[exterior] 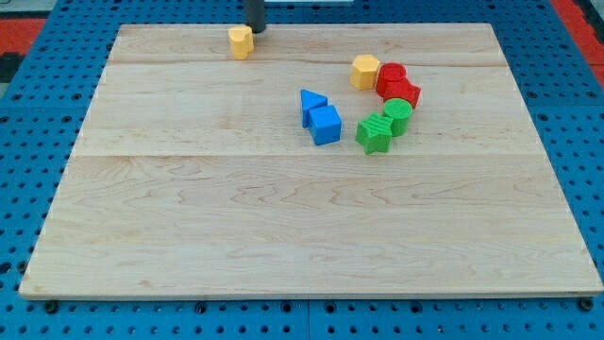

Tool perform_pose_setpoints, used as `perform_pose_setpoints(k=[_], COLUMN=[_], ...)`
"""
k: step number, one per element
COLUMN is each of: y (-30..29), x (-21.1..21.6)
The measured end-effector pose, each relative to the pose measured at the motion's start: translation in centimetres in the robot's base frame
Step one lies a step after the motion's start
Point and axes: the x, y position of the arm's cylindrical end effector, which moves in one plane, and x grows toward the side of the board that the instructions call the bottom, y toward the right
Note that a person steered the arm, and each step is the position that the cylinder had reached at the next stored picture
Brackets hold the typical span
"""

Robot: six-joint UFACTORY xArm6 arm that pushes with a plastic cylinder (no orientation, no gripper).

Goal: Move yellow heart above the blue triangle

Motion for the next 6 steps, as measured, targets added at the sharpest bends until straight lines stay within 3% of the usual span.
perform_pose_setpoints(k=[1, 2, 3, 4, 5, 6], y=[-6.5, -1.8, -3.7, 2.8, 9.4, 10.0], x=[2.0, 4.0, 0.6, 2.6, 8.8, 8.7])
